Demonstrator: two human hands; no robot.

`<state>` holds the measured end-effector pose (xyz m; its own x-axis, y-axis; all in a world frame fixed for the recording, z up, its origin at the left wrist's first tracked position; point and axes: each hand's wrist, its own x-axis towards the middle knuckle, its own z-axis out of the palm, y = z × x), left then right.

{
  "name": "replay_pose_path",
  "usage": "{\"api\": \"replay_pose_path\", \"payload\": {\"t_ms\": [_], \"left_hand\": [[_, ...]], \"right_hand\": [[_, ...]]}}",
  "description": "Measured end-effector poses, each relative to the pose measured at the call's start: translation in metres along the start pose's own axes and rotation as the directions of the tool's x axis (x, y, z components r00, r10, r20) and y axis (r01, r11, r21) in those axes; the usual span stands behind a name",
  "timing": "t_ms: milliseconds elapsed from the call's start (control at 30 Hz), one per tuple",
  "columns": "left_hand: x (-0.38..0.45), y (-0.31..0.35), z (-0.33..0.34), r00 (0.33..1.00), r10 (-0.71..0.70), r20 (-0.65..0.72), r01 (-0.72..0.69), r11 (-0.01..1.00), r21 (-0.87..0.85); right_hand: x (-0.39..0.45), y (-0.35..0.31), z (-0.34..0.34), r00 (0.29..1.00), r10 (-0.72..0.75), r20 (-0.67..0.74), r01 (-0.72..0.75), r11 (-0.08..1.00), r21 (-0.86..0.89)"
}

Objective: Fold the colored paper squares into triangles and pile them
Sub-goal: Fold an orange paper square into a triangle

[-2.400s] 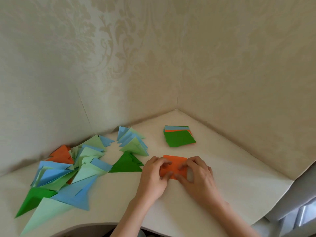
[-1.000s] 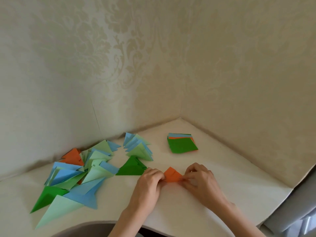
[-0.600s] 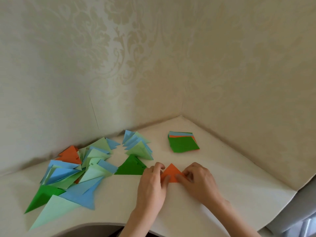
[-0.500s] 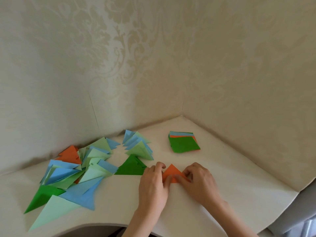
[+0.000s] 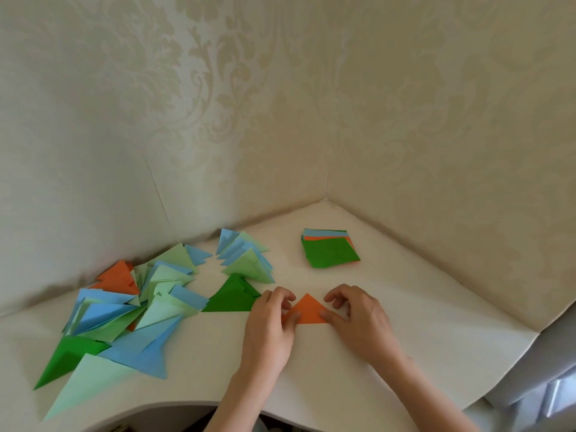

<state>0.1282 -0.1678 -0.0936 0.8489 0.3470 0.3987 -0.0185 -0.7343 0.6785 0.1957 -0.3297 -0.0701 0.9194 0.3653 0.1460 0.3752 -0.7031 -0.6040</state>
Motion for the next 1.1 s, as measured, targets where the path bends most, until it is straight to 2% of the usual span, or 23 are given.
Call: {"api": "replay_pose_path", "payload": {"t_ms": [267, 367, 533, 667, 833, 933, 1100], "left_hand": [[-0.003, -0.001, -0.014, 0.996, -0.077, 0.041, 0.08, 0.994, -0.076], [-0.006, -0.002, -0.015, 0.998, -0.064, 0.003, 0.064, 0.998, -0.021], [-0.016, 0.009, -0.006, 0.994, 0.057, -0.093, -0.045, 0.991, 0.126], [-0.014, 0.019, 0.003, 0.992, 0.026, -0.124, 0.0, 0.978, 0.208], [-0.007, 0.015, 0.005, 0.995, -0.06, -0.074, 0.068, 0.992, 0.104], [-0.007, 0.01, 0.004, 0.999, -0.024, -0.036, 0.026, 0.998, 0.055], [-0.014, 0.01, -0.002, 0.997, 0.041, -0.072, -0.039, 0.999, 0.035]], "right_hand": [[-0.004, 0.007, -0.002, 0.998, -0.069, -0.009, 0.07, 0.99, 0.121], [-0.007, 0.009, 0.001, 0.996, -0.077, -0.046, 0.081, 0.99, 0.117], [-0.011, 0.014, 0.007, 0.986, -0.115, -0.119, 0.125, 0.989, 0.076], [-0.01, 0.015, 0.009, 0.985, -0.12, -0.127, 0.13, 0.989, 0.075], [-0.01, 0.017, 0.01, 0.984, -0.126, -0.129, 0.135, 0.989, 0.065], [-0.01, 0.018, 0.01, 0.981, -0.137, -0.135, 0.148, 0.987, 0.07], [-0.01, 0.019, 0.011, 0.982, -0.123, -0.144, 0.135, 0.988, 0.077]]}}
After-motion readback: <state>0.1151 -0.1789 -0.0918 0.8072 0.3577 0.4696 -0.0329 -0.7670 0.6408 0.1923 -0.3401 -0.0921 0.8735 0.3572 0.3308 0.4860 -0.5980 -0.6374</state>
